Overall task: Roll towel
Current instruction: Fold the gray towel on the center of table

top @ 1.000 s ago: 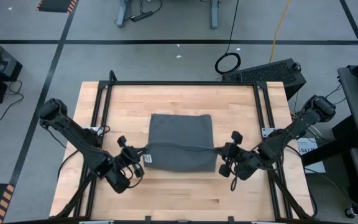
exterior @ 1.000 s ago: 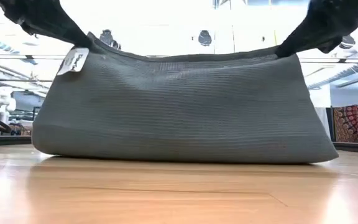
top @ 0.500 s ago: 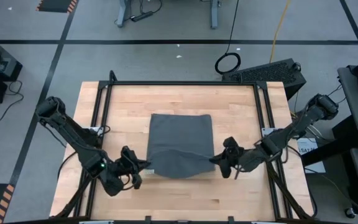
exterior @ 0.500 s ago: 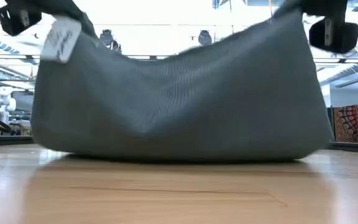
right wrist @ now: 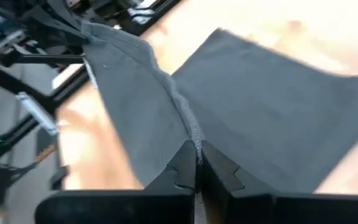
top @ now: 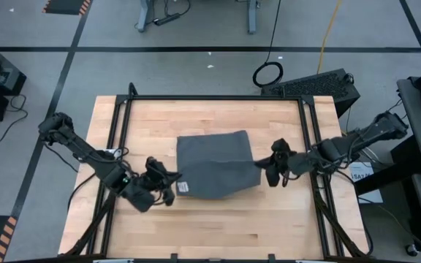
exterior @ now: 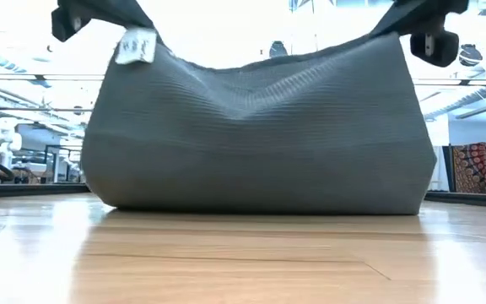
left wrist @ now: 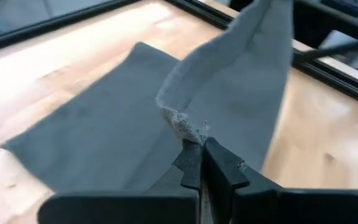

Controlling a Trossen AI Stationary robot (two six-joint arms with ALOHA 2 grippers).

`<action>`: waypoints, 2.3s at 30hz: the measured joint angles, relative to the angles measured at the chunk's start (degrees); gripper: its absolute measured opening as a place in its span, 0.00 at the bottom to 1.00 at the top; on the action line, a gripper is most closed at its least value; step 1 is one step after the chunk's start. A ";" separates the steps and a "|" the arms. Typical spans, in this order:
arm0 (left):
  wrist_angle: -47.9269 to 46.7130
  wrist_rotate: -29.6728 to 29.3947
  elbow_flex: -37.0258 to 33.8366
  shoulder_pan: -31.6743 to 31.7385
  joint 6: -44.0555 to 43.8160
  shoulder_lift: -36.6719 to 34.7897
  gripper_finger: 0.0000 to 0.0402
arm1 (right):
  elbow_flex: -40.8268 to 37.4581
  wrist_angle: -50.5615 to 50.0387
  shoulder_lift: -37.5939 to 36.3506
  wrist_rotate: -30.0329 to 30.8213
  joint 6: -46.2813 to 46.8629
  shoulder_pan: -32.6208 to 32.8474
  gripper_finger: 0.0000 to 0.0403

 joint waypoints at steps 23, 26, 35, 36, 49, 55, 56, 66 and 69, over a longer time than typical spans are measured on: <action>-6.36 5.60 -8.62 18.50 -10.66 0.16 0.02 | -0.02 0.52 7.08 -26.15 -29.00 -32.37 0.00; -2.96 11.05 -10.43 19.72 -10.66 0.17 0.02 | -0.02 0.02 8.75 -35.28 -30.26 -36.30 0.00; 3.64 12.71 -11.89 17.03 -10.66 0.17 0.02 | -0.04 -2.42 11.09 -37.86 -30.92 -36.45 0.00; 3.59 12.04 -11.89 17.10 -10.62 0.17 0.02 | -0.04 -2.00 11.09 -36.08 -31.53 -36.87 0.00; 4.45 12.02 -11.83 22.86 -7.96 0.01 0.02 | -0.04 -1.57 11.59 -38.64 -37.14 -44.34 0.00; 11.35 19.33 -8.77 16.19 -5.84 -3.04 0.02 | -0.07 -6.03 7.99 -59.43 -29.89 -40.87 0.00; 13.40 20.32 -8.04 14.65 -5.44 -3.44 0.02 | -0.07 -6.79 6.77 -61.75 -28.54 -39.84 0.00; 21.99 25.37 -6.25 0.26 -12.05 -4.25 0.02 | -0.04 -10.60 -4.17 -71.56 -15.31 -27.70 0.00; 20.83 20.91 -6.27 -1.28 -12.60 -4.20 0.02 | 0.00 -10.50 -5.42 -66.18 -14.36 -25.43 0.00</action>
